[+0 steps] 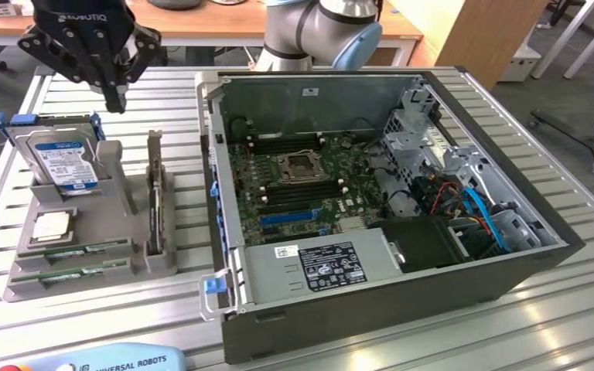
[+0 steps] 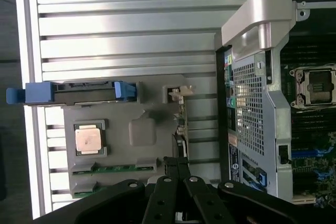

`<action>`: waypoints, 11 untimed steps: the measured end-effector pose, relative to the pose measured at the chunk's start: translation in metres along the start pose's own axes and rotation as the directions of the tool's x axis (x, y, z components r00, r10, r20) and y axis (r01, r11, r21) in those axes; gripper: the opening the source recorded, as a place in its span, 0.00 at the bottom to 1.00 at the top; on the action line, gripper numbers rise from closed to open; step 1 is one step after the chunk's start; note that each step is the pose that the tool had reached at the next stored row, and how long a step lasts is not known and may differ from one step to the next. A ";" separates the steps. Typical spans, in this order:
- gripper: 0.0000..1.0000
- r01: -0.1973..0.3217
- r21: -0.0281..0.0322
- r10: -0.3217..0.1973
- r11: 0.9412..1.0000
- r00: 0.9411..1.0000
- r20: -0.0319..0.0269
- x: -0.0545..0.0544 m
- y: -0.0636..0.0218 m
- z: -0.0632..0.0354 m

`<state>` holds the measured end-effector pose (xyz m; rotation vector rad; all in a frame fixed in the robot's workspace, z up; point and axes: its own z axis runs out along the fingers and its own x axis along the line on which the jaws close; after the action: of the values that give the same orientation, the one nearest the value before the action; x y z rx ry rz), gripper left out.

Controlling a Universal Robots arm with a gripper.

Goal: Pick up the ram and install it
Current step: 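Reach for the ram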

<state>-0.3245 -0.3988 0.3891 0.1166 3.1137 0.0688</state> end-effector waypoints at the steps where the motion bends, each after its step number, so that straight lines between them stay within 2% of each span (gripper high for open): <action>1: 0.10 0.000 0.000 0.000 1.000 1.000 0.000 0.002 -0.0002 0.0000; 11: 0.10 0.000 0.000 0.000 1.000 1.000 0.000 0.025 -0.0019 0.0000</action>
<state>-0.3500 -0.3989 0.3884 0.1165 3.1137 0.0688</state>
